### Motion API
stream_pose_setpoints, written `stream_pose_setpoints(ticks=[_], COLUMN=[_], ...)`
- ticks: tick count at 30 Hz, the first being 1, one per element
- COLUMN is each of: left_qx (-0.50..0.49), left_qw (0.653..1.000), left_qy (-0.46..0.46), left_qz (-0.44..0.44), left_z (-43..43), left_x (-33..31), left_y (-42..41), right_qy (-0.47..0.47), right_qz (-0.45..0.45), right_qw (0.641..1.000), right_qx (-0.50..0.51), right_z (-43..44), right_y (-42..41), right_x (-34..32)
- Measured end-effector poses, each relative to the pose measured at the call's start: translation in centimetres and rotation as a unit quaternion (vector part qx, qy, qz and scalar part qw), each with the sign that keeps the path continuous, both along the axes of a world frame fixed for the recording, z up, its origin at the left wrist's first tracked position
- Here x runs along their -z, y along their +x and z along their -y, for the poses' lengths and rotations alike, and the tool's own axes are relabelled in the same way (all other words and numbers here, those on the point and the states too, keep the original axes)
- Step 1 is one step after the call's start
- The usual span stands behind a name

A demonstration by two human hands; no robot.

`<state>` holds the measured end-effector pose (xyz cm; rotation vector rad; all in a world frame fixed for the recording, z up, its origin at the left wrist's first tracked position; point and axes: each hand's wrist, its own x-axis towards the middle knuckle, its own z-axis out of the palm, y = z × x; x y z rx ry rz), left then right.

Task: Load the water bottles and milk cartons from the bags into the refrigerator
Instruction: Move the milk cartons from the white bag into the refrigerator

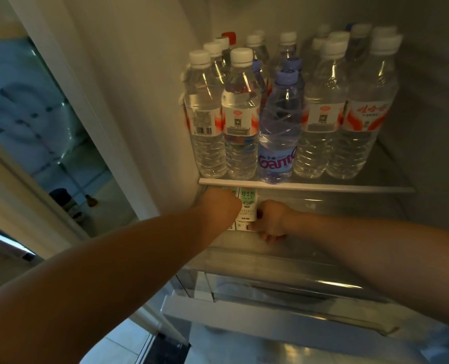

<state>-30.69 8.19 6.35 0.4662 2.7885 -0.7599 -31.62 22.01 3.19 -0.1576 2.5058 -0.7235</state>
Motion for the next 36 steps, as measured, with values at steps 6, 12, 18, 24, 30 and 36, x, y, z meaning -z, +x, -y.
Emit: stream_pose_setpoints(ticks=[6, 12, 18, 24, 30, 36], left_qx=[0.002, -0.009, -0.130, -0.189, -0.156, -0.073], left_qw=[0.999, 0.999, 0.959, 0.919, 0.880, 0.859], left_qy=[-0.051, 0.013, 0.215, 0.322, 0.448, 0.465], left_qz=[0.007, 0.031, 0.132, 0.130, -0.031, -0.199], left_z=[0.1, 0.7, 0.5, 0.5, 0.9, 1.2], left_x=[0.3, -1.0, -3.3, -6.6, -6.0, -4.2], left_y=[-0.5, 0.3, 2.3, 5.3, 11.0, 18.5], right_qy=[0.080, 0.152, 0.212, 0.139, 0.027, 0.026], right_qz=[-0.043, -0.015, 0.054, 0.086, -0.161, -0.364], right_qw=[0.995, 0.984, 0.963, 0.983, 0.986, 0.931], right_qx=[-0.047, -0.091, -0.159, -0.084, -0.027, -0.010], right_z=[0.2, 0.4, 0.0, -2.3, -3.1, -3.5], right_y=[0.5, 0.8, 0.4, 1.9, 7.2, 16.9], right_x=[-1.3, -3.0, -4.8, -8.9, -10.4, -9.6])
